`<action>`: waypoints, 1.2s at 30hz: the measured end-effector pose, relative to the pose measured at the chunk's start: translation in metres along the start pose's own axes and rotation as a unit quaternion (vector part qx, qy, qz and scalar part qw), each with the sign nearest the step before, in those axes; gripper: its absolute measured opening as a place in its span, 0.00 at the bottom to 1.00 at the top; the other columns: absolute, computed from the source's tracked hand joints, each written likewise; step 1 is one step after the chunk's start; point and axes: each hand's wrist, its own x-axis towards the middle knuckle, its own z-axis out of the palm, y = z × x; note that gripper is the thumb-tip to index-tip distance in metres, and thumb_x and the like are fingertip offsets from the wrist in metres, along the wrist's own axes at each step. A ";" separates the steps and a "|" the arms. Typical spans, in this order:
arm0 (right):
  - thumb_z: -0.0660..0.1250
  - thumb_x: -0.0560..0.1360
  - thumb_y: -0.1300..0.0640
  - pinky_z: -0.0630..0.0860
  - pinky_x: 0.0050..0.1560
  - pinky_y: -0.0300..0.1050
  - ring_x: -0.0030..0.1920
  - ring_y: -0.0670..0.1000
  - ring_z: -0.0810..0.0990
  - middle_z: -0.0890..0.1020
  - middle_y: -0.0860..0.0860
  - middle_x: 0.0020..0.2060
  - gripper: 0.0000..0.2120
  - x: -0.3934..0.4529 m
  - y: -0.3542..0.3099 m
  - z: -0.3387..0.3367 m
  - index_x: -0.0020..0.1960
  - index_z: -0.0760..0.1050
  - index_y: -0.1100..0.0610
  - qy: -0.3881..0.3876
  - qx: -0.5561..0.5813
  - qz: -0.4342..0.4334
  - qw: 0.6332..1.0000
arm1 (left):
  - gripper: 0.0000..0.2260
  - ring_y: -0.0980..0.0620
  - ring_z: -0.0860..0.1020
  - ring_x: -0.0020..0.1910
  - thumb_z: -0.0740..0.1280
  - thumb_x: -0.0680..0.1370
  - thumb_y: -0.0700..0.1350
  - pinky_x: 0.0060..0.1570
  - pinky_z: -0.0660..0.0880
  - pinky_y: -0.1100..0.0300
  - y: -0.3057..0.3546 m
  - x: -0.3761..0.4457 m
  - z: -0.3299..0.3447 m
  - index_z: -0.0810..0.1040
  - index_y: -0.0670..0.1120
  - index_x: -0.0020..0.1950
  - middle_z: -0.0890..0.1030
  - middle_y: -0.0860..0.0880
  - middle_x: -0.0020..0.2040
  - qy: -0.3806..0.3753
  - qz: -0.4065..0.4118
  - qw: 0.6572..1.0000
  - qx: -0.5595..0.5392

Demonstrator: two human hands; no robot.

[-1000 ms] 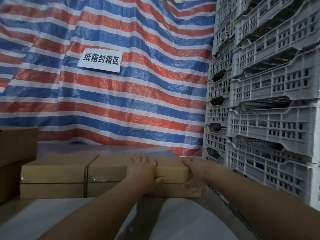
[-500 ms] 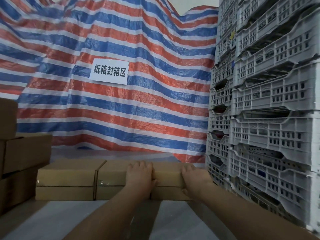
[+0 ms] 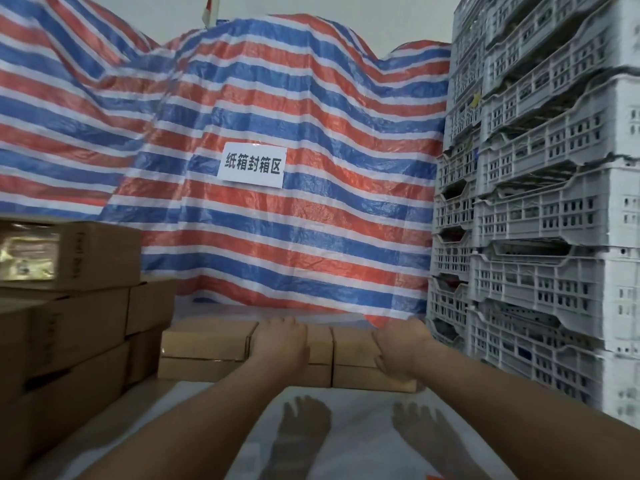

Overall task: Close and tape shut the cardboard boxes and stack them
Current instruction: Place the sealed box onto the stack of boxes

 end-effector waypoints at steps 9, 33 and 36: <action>0.57 0.82 0.45 0.74 0.56 0.48 0.58 0.55 0.79 0.80 0.51 0.58 0.17 -0.088 -0.037 -0.091 0.64 0.74 0.53 0.012 0.046 -0.010 0.999 | 0.08 0.47 0.80 0.49 0.61 0.83 0.45 0.49 0.77 0.55 -0.027 -0.123 -0.099 0.79 0.47 0.56 0.81 0.48 0.51 0.024 0.084 0.995 0.055; 0.54 0.81 0.38 0.75 0.40 0.46 0.36 0.46 0.77 0.78 0.48 0.33 0.23 -0.132 -0.262 -0.223 0.37 0.74 0.51 0.229 0.435 -0.164 0.855 | 0.15 0.51 0.78 0.54 0.56 0.81 0.53 0.54 0.74 0.55 -0.271 -0.307 -0.166 0.76 0.49 0.61 0.76 0.51 0.60 0.236 -0.016 0.971 0.037; 0.56 0.80 0.40 0.65 0.31 0.42 0.33 0.43 0.74 0.76 0.47 0.31 0.21 -0.104 -0.271 -0.246 0.34 0.70 0.50 0.269 0.478 -0.130 0.826 | 0.14 0.53 0.76 0.53 0.55 0.82 0.54 0.55 0.74 0.56 -0.295 -0.287 -0.170 0.75 0.50 0.61 0.76 0.52 0.58 0.227 -0.050 0.972 0.040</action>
